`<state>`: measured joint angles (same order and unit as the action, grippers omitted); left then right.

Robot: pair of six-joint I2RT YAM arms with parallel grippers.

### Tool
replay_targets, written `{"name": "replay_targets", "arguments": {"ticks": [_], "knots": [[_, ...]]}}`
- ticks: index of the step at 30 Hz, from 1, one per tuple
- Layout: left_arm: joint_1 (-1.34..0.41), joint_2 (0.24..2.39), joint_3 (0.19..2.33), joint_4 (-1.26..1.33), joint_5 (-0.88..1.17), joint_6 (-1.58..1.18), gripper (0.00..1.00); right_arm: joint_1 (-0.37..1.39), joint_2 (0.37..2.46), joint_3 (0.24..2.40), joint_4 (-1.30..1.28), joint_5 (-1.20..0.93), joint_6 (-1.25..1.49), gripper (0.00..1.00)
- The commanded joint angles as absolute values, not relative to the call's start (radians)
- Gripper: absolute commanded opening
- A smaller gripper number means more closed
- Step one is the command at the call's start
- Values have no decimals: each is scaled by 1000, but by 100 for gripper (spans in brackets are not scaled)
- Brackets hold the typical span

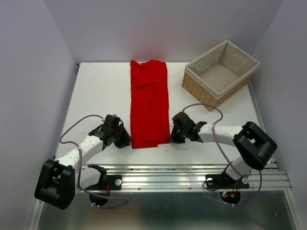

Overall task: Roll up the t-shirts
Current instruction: Roll the T-shirt to the center of the board.

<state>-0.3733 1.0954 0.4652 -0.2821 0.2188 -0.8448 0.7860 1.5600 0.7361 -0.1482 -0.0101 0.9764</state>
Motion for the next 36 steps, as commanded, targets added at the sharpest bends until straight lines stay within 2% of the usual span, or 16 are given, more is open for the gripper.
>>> {"name": "replay_targets", "arguments": {"ticks": [1,7,14,17,19,20,23,27,30,36], "knots": [[-379,1048,451,-321,136,-897,42,790,1537,701,-158,48,985,1],[-379,1068,410,-269,189,-897,45,790,1525,686,-156,46,985,1],[-382,1083,385,-216,242,-904,40,790,1519,680,-158,44,991,1],[-387,1094,379,-192,271,-905,31,790,1514,678,-158,46,992,1],[-391,1103,374,-176,288,-907,14,790,1505,673,-164,55,996,1],[-390,1103,376,-175,288,-907,0,790,1502,673,-169,64,996,6],[-390,1091,380,-184,279,-905,0,790,1485,667,-181,77,997,20],[-390,1065,385,-195,272,-907,0,799,1459,684,-195,86,976,28],[-390,1063,385,-196,272,-908,0,828,1457,762,-267,155,945,34],[-390,1031,388,-216,256,-917,0,870,1493,894,-353,238,899,35]]}}
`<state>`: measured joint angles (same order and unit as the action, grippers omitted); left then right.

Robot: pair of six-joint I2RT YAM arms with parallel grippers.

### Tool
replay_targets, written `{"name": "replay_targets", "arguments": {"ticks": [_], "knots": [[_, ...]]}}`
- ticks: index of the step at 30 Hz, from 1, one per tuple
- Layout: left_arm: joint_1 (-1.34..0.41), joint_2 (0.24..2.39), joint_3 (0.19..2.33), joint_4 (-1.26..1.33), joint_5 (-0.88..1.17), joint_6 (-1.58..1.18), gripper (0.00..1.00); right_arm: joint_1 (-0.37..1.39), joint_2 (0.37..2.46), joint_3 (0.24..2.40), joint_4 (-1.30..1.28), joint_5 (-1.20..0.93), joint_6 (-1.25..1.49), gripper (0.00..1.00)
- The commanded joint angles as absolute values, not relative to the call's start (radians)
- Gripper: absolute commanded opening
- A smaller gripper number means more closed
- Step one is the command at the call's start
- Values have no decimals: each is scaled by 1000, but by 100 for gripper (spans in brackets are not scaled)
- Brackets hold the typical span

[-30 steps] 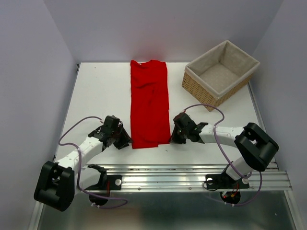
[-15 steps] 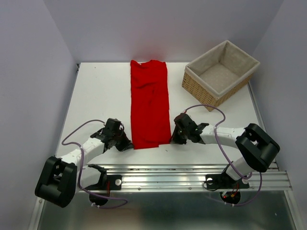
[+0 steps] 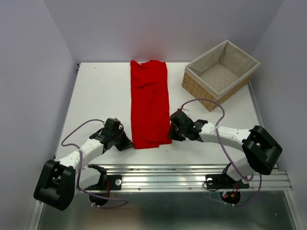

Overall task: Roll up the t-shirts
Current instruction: Roll the T-shirt to the center of the board.

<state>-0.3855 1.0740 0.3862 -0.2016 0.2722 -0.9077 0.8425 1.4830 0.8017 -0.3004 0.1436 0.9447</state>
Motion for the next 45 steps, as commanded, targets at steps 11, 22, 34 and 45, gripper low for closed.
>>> {"name": "replay_targets", "arguments": {"ticks": [11,22,34,45], "knots": [[-390,1029,406,-241,244,-910,0,900,1654,988,-367,232,870,36],[-390,1017,407,-250,230,-908,0,900,1664,922,-368,275,908,9],[-391,1020,408,-252,222,-905,0,900,1549,907,-399,301,887,1],[-390,1026,417,-252,227,-900,0,949,1632,1003,-414,291,822,35]]}}
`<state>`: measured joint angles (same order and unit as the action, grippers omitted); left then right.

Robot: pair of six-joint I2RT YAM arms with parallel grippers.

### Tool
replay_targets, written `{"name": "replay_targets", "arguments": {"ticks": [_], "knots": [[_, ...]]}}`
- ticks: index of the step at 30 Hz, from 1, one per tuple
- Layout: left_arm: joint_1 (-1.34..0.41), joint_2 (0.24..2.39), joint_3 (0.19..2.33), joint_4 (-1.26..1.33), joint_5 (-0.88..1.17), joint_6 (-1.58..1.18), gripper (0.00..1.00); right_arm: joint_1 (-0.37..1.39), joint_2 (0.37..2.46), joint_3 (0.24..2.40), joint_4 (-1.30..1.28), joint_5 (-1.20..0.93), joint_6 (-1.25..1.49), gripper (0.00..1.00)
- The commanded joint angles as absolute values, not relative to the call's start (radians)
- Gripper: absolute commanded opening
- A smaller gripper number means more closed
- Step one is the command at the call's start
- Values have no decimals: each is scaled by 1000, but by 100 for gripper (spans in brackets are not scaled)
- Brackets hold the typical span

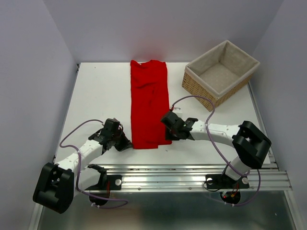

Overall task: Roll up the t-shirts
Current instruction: Roll the T-shirt to the center of the board.

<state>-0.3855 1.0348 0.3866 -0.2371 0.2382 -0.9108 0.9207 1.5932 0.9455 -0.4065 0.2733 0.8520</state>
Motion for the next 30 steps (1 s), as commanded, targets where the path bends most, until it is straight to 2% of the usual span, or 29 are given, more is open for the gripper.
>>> {"name": "replay_targets", "arguments": {"ticks": [1,9,16,21,25,30], "knots": [[-390,1029,419,-250,226,-899,0,950,1652,1012,-417,294,822,35],[-391,1043,428,-252,224,-891,0,968,1732,1017,-448,314,842,32],[-390,1045,425,-255,221,-890,0,977,1721,1002,-472,357,873,1],[-391,1046,425,-255,218,-890,0,977,1681,1012,-494,387,880,1],[-390,1046,422,-253,216,-890,0,977,1663,1009,-503,391,882,15],[-390,1049,422,-253,216,-891,0,977,1667,1000,-502,382,884,17]]}}
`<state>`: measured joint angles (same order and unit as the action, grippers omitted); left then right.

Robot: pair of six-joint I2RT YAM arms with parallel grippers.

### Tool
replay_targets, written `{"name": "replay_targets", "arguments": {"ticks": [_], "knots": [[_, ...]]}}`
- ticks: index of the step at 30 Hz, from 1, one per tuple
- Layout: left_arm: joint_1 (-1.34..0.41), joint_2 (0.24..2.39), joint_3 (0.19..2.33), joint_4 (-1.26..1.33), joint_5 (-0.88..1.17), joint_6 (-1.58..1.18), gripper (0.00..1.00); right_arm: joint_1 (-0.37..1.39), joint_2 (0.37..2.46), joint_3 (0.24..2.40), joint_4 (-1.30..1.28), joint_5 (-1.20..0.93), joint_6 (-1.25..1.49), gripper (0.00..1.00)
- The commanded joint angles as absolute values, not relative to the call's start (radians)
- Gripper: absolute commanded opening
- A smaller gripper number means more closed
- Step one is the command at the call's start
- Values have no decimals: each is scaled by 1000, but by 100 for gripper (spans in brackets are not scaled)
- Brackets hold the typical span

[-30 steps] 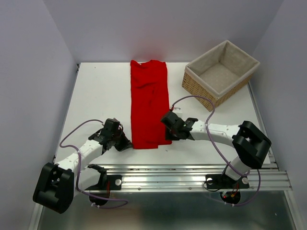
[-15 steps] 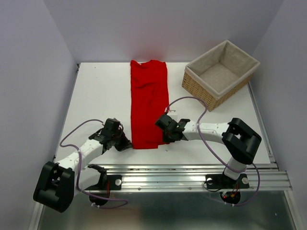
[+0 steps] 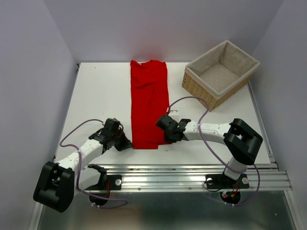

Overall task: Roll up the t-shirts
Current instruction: Roll the T-shirt to the center of the board.

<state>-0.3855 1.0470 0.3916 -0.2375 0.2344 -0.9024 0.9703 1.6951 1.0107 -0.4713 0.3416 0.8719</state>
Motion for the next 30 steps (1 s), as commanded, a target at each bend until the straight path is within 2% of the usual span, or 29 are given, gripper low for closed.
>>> {"name": "replay_targets", "arguments": {"ticks": [1,3,4,5,6,8,12,30], "knots": [[-390,1048,423,-253,216,-891,0,977,1667,999,-500,380,885,19],[-391,1048,422,-253,215,-890,0,977,1666,997,-499,379,888,25],[-390,1046,420,-253,215,-891,0,977,1664,997,-497,377,887,23],[-390,1046,422,-253,215,-890,0,977,1664,997,-497,377,885,20],[-390,1048,422,-253,216,-890,0,977,1663,997,-495,379,885,12],[-391,1048,422,-253,215,-891,0,977,1661,997,-497,382,888,6],[-390,1048,422,-253,215,-890,0,977,1640,988,-499,390,899,1],[-390,1042,425,-259,210,-891,0,977,1548,934,-545,428,925,1]]}}
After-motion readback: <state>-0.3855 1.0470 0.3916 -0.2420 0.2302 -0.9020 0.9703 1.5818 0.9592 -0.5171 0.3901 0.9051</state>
